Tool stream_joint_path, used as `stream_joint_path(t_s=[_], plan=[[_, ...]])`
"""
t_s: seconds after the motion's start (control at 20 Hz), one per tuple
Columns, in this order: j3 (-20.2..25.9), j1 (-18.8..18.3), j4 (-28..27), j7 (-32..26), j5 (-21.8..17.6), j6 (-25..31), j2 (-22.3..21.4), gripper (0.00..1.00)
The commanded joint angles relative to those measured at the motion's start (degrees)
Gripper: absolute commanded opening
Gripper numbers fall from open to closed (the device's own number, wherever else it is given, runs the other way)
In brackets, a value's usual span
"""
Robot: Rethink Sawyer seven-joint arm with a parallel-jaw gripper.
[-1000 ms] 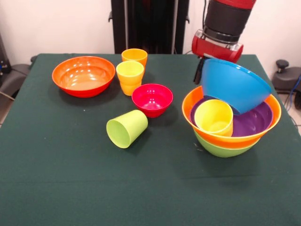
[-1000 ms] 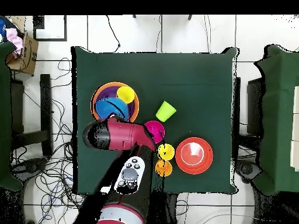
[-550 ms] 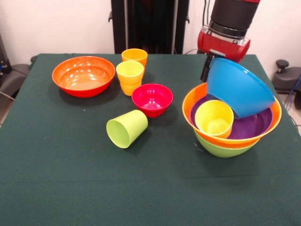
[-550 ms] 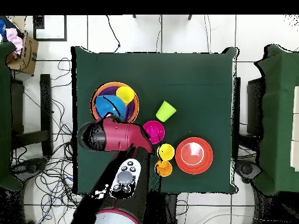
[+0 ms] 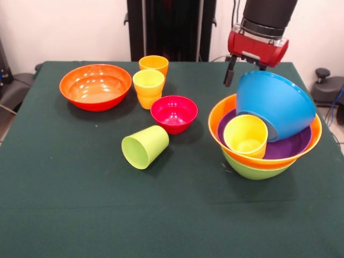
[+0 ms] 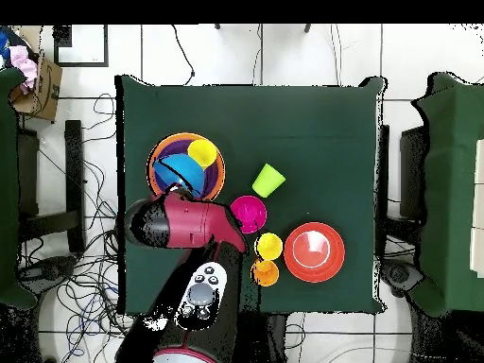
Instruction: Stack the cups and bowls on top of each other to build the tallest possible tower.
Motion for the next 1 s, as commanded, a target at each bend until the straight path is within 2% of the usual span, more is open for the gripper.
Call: stream_joint_path(t_s=[0.05,0.3,0.5,0.7,1.0], plan=[[3.6,-0.6,2.4,1.2,-3.8,3.1,1.5,1.0],[3.8,-0.8,3.3,1.0,-3.8,3.2,0.2,1.0],[6.9,-2.7,6.8,-0.7,-3.3,2.4,-4.4,1.0],[9.3,-4.7,9.8,-2.9,-2.0,6.5,-11.1,1.0],[10.9,-7.9,10.4,-6.5,-1.3,18.0,-19.0,1.0]])
